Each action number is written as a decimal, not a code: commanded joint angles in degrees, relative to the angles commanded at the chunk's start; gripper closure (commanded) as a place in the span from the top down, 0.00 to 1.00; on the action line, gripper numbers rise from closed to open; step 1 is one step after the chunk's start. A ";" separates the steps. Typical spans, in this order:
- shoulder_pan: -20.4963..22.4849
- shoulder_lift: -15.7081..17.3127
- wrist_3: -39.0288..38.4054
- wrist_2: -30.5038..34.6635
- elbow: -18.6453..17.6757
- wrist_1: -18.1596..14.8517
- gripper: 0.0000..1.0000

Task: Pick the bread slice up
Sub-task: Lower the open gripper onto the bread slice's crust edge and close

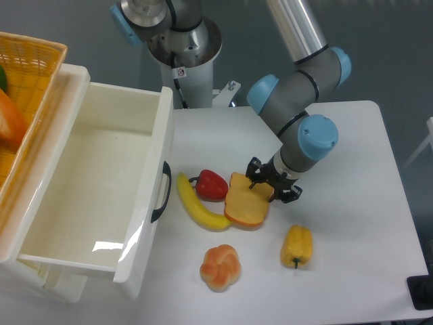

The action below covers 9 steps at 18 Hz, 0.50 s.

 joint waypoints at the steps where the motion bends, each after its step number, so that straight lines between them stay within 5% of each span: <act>1: 0.17 0.09 0.00 0.00 0.17 0.00 0.66; 9: 0.44 -0.44 -0.09 -0.09 0.62 0.17 0.72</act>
